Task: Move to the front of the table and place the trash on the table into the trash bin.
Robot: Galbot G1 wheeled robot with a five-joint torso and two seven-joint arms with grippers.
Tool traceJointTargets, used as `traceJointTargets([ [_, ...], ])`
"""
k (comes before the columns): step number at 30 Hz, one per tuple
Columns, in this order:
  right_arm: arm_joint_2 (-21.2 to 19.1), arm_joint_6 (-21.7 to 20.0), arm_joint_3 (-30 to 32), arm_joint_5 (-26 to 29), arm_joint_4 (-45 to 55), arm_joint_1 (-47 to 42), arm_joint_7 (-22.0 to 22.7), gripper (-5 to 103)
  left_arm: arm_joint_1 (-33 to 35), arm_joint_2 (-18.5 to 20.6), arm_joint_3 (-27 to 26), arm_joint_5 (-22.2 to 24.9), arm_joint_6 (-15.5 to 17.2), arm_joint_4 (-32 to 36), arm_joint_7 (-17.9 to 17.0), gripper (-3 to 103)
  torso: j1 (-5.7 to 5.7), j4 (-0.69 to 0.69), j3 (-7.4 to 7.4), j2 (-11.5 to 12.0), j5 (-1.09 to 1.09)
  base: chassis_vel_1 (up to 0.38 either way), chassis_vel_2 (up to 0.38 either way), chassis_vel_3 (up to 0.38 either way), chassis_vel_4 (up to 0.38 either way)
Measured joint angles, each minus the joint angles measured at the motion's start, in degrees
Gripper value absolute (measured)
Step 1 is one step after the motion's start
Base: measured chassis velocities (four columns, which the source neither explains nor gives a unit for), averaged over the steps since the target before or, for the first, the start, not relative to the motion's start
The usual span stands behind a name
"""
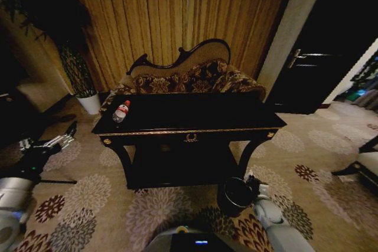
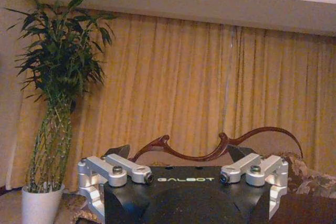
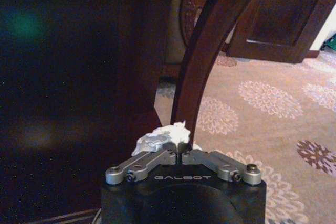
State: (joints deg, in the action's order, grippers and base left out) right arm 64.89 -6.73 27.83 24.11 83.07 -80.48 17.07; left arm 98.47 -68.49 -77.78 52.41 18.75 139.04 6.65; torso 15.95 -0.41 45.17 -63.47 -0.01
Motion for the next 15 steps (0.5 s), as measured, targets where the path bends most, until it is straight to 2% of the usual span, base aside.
traceJointTargets([
  [15, 1.4, 1.2, -0.7, -1.2, -3.5, 1.1, -0.1, 1, -0.1, -0.1, 0.1, 0.0, 0.0, -0.1, 0.0, 100, -0.01, 0.0, 0.0, 0.0, 0.0, 0.0, 0.0, 0.0, 0.0],
])
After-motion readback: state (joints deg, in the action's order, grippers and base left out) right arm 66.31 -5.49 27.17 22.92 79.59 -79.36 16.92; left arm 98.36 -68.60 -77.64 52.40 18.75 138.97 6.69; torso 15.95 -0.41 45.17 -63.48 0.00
